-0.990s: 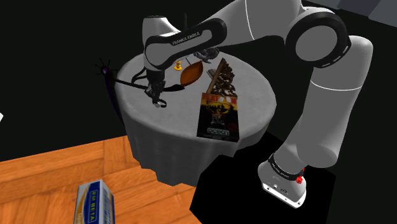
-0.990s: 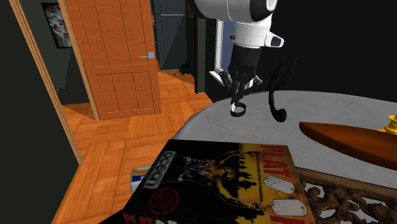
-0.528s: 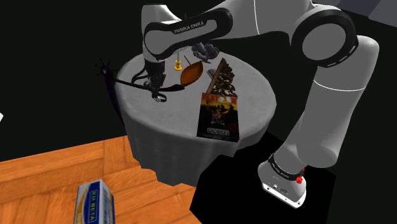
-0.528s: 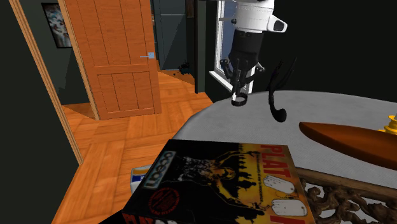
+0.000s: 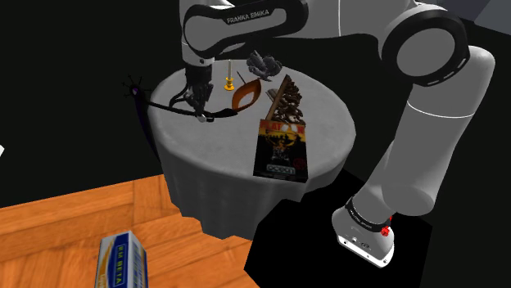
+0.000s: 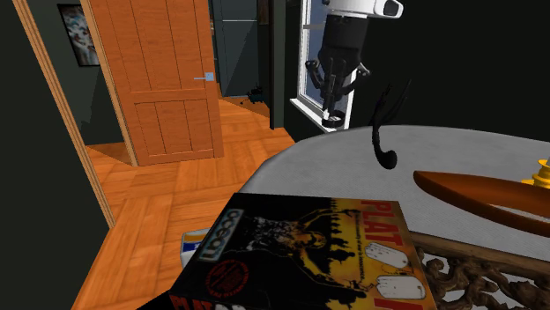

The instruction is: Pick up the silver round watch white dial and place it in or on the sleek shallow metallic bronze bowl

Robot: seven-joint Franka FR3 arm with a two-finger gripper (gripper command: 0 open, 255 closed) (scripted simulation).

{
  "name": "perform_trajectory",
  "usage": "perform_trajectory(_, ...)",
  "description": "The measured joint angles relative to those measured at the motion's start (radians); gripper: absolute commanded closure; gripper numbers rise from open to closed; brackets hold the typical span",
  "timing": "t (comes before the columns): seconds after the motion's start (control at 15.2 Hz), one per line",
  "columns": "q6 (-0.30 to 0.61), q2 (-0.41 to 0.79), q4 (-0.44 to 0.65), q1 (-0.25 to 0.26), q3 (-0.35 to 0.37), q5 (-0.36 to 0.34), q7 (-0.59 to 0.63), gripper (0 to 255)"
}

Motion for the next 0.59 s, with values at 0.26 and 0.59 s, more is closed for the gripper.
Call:
perform_trajectory(0.26,-0.049,-0.01,0.04,0.0,0.001,0.0,0.004,255)
perform_trajectory(0.59,-0.09,-0.013,0.073,-0.03,-0.016,0.003,-0.039,255)
